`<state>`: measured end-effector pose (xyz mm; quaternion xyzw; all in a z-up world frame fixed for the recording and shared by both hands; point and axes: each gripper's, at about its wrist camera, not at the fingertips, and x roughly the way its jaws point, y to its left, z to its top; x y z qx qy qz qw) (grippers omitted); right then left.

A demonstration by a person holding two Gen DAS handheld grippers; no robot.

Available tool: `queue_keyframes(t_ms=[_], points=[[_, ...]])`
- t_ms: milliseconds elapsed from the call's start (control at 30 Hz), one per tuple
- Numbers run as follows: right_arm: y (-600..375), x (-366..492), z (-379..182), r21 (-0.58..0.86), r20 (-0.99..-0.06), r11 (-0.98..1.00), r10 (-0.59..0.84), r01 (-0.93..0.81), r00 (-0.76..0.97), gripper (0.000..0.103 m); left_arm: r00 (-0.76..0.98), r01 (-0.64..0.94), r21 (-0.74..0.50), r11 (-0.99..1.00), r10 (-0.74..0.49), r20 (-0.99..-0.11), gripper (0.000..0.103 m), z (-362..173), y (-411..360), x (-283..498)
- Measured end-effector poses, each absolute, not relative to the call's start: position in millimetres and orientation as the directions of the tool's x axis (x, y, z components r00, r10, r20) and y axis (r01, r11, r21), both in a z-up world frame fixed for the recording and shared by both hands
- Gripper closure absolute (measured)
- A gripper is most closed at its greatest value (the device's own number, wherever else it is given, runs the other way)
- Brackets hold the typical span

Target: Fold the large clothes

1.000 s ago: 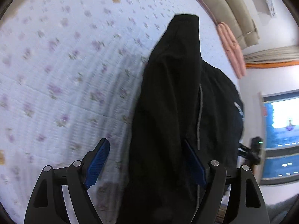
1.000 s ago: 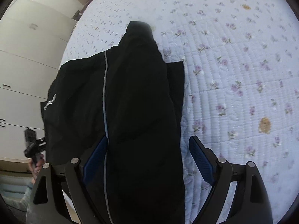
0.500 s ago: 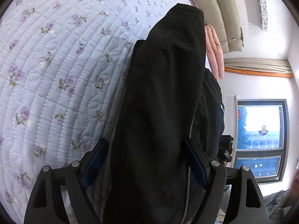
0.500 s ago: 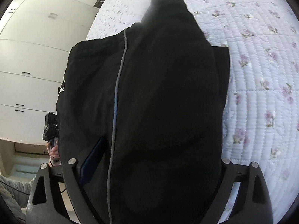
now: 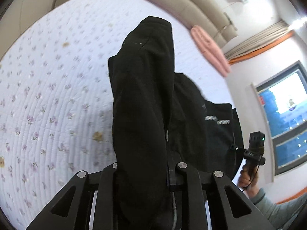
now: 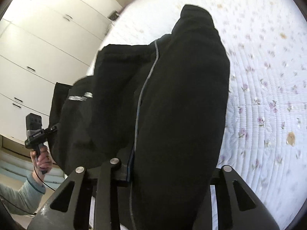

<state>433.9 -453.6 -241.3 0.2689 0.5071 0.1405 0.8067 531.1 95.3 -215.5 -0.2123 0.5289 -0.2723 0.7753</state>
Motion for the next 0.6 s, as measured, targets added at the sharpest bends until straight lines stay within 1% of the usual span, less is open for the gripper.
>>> queue_keyframes(t_ms=[233, 333, 500, 600], points=[[-414, 372, -161, 0.545, -0.709, 0.838, 0.457, 0.007, 0.537, 0.067, 0.358, 0.336, -0.630, 0.700, -0.713, -0.602, 0.081, -130, 104, 476], [-402, 337, -127, 0.550, -0.693, 0.835, 0.449, 0.011, 0.563, 0.067, 0.364, 0.375, -0.627, 0.683, -0.731, -0.577, 0.081, -104, 118, 451], [-372, 288, -89, 0.517, -0.720, 0.855, 0.414, 0.033, 0.557, 0.067, 0.349, 0.409, -0.624, 0.666, -0.746, -0.567, 0.081, -79, 139, 388], [-364, 263, -90, 0.508, -0.750, 0.860, 0.409, 0.057, 0.520, 0.067, 0.337, 0.393, -0.634, 0.666, -0.746, -0.575, 0.081, -84, 150, 359]])
